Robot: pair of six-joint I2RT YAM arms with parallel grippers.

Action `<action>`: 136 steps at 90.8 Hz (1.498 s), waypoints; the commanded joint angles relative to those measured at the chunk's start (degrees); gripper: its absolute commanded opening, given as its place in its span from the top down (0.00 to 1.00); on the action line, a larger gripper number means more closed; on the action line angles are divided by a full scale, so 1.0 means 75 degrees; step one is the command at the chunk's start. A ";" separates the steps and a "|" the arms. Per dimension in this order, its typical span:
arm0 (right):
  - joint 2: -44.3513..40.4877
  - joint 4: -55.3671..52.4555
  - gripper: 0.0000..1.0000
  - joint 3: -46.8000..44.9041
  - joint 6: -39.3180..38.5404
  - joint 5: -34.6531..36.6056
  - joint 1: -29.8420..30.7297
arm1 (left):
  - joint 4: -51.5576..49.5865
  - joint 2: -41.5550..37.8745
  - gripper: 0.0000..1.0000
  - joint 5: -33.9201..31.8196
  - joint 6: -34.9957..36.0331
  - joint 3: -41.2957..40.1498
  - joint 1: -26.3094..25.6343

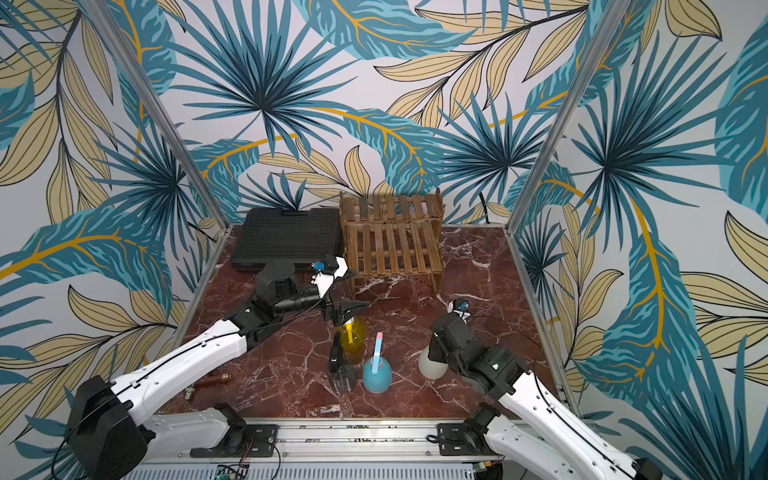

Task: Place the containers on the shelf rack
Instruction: 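Pick up a container from the center of the board.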

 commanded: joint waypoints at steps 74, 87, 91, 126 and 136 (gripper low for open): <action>0.1718 0.2271 0.90 0.1866 -0.3324 -0.1165 -0.1518 | 0.1293 0.0684 0.00 -0.0360 -0.0004 0.0646 -0.0658; 0.2161 0.2260 0.90 0.2551 -0.3996 -0.2713 -0.2411 | 0.1391 0.1208 0.00 -0.0411 0.0516 0.0975 -0.0985; 0.2292 0.2177 0.90 0.2791 -0.4157 -0.3094 -0.2568 | 0.1385 0.1365 0.00 -0.0441 0.0666 0.1084 -0.1068; 0.3159 0.1184 0.90 0.4578 -0.4816 -0.4972 -0.2953 | 0.0615 0.2435 0.00 -0.0841 0.1291 0.1714 -0.1126; 0.3278 0.0873 0.90 0.4976 -0.4938 -0.5289 -0.2969 | 0.0504 0.2517 0.00 -0.1049 0.1466 0.1755 -0.1132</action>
